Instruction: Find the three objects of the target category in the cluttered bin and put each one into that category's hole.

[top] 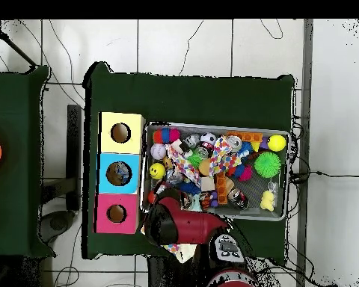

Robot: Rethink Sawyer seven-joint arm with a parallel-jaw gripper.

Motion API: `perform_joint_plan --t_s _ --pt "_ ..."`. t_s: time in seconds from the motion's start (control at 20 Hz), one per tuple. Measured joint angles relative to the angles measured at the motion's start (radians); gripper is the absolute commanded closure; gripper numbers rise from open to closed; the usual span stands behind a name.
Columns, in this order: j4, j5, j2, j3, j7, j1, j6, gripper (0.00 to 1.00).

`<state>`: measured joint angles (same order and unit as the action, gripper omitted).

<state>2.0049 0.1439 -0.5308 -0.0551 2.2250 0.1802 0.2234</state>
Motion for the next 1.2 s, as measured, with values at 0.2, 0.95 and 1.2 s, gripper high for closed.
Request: perform_joint_plan --t_s 0.2,0.95,1.2 --pt "0.000 0.000 0.005 0.000 0.000 0.000 0.000 0.00" --pt "-0.036 0.000 0.104 -0.003 0.000 0.001 0.044 0.00" --pt "-0.048 0.000 0.116 -0.003 0.000 -0.001 0.044 1.00"
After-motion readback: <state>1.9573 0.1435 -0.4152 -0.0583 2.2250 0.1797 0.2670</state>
